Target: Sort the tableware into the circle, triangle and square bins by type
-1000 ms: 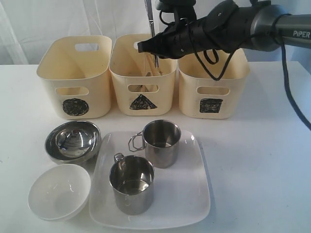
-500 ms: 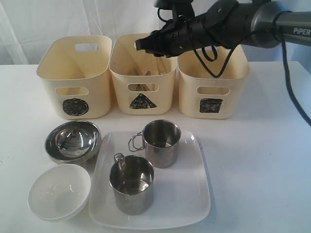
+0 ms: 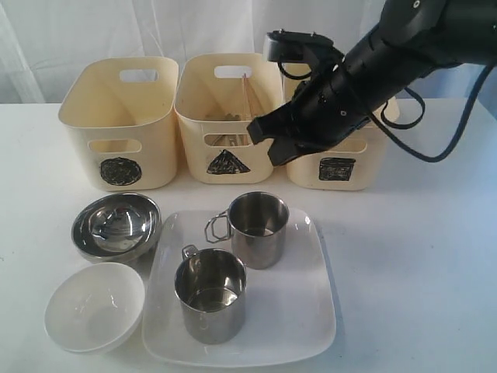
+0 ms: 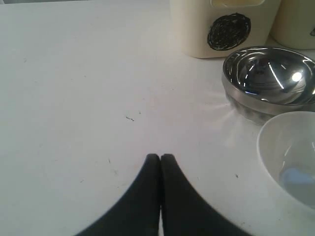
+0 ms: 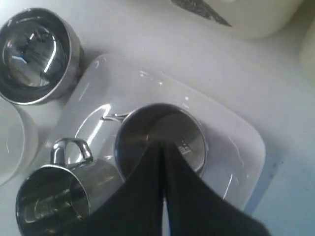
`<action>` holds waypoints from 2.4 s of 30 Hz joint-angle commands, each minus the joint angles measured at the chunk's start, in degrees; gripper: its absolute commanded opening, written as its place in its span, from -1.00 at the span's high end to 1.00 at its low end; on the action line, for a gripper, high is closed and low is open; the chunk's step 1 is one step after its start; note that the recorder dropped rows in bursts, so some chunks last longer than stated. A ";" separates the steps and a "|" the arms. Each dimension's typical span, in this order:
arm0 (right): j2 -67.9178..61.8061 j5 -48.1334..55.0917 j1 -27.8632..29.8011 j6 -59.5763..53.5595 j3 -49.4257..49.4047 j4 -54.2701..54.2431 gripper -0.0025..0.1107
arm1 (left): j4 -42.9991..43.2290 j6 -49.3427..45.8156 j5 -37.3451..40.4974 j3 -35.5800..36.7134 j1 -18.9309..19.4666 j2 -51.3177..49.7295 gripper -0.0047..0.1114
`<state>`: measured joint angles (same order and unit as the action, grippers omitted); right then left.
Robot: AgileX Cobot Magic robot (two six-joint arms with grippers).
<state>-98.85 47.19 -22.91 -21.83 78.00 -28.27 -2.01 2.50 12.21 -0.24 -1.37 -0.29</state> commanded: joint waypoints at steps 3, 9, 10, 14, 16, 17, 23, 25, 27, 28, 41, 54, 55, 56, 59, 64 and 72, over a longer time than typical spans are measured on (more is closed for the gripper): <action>0.95 2.46 0.10 -1.11 -0.84 0.26 0.96 | -0.06 0.19 -0.12 0.24 0.12 0.29 0.92; 10.54 -4.78 -0.45 -4.49 -6.40 0.12 0.96 | -0.06 0.19 -0.12 0.24 0.12 0.29 0.92; 13.06 -6.84 -0.45 -5.17 -8.35 0.12 0.96 | -0.06 0.19 -0.12 0.24 0.12 0.29 0.92; 22.34 -11.08 -0.45 -8.59 -17.19 0.12 0.96 | -0.06 0.19 -0.12 0.24 0.12 0.29 0.92; 26.70 -13.13 -0.45 -10.27 -21.74 0.12 0.96 | -0.06 0.19 -0.12 0.24 0.12 0.29 0.92; 29.28 -15.44 -0.45 -10.52 -24.37 0.12 0.96 | -0.06 0.19 -0.12 0.24 0.12 0.29 0.92; 44.15 -26.85 -0.45 -10.52 -37.62 -1.02 0.96 | -0.06 0.19 -0.12 0.24 0.12 0.29 0.92; 47.95 -27.12 -0.45 -10.52 -40.64 -1.02 0.96 | -0.06 0.19 -0.12 0.24 0.12 0.29 0.92; 51.56 -27.12 -0.45 -10.52 -43.82 -1.02 0.96 | -0.06 0.19 -0.12 0.24 0.12 0.29 0.92; 53.11 -27.23 -0.45 -10.52 -45.07 -1.02 0.96 | -0.06 0.19 -0.12 0.24 0.12 0.29 0.92; 60.56 -30.92 -0.45 -7.43 -54.83 -1.93 0.96 | -0.06 0.19 -2.88 0.24 0.12 0.29 0.92; 60.56 -32.08 -0.45 -7.43 -54.83 -1.93 0.96 | -6.88 30.49 -22.38 -0.58 0.12 0.29 0.92; 60.56 -32.46 -0.45 -7.43 -54.83 -1.93 0.96 | -6.88 31.26 -20.54 -1.47 0.12 0.29 0.92; 60.56 -32.88 -0.45 -7.43 -54.83 -1.93 0.96 | -6.88 31.54 -20.06 -2.70 0.12 0.29 0.92; 60.56 -33.64 -0.45 -7.43 -54.83 -1.93 0.96 | -7.17 31.68 -19.88 -7.80 0.12 -2.02 0.92; 60.56 -34.91 -0.45 -7.43 -54.83 -1.93 0.96 | -5.58 23.00 -5.02 -22.25 0.12 -15.26 0.92; 60.56 -37.09 -0.45 -7.43 -54.83 -1.70 0.96 | -4.37 11.17 25.65 -48.46 0.12 -49.78 0.92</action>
<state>-38.52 11.28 -23.31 -29.54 23.46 -29.88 -6.48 17.73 27.73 -41.43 -1.37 -39.19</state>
